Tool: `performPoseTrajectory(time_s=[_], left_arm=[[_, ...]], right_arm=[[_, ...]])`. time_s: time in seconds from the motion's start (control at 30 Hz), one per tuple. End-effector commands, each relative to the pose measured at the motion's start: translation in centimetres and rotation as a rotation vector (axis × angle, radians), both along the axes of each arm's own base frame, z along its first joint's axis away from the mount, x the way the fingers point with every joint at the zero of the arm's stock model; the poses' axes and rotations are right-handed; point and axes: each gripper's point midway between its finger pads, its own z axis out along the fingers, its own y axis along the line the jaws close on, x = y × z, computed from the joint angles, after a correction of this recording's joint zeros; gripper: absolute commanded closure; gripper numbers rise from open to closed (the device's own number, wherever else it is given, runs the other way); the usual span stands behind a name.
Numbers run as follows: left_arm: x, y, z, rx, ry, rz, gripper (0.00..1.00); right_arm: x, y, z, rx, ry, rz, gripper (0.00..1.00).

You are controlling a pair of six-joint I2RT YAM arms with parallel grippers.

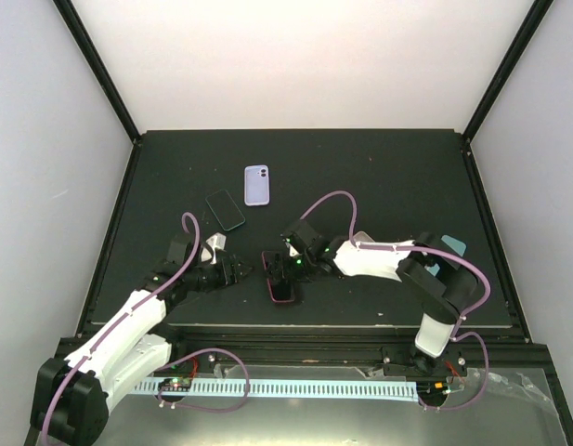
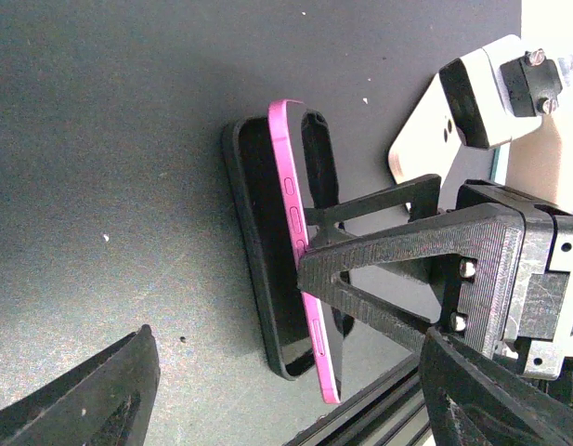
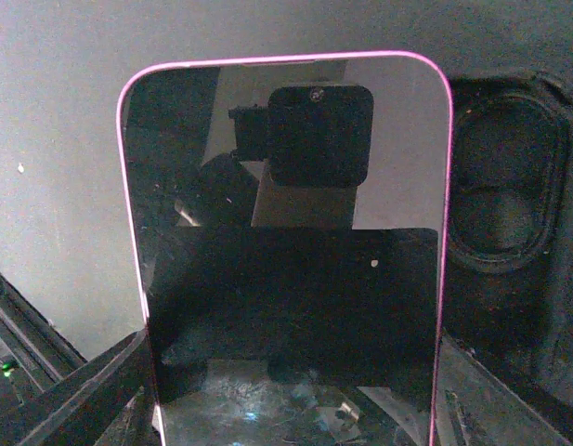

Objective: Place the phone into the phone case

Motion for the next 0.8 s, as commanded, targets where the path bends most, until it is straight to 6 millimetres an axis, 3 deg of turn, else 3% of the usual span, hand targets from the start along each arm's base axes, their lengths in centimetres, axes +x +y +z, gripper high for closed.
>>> performPoseTrajectory(time_s=[0.0,0.2,0.77], left_arm=[[0.4,-0.1,1.0,-0.017,-0.017,0.003,0.22],[0.5,-0.3,1.1,-0.03,-0.02,0.0,0.22],[0.3,0.2,0.9,0.001,-0.002,0.015,0.22]], right_arm=[[0.1,-0.4,-0.8,-0.022,0.01,-0.045,0.41],[0.1,-1.3,-1.9,-0.089,0.026,-0.064,0.39],[-0.9,-0.7,-0.4,-0.085,0.02,-0.033,0.36]])
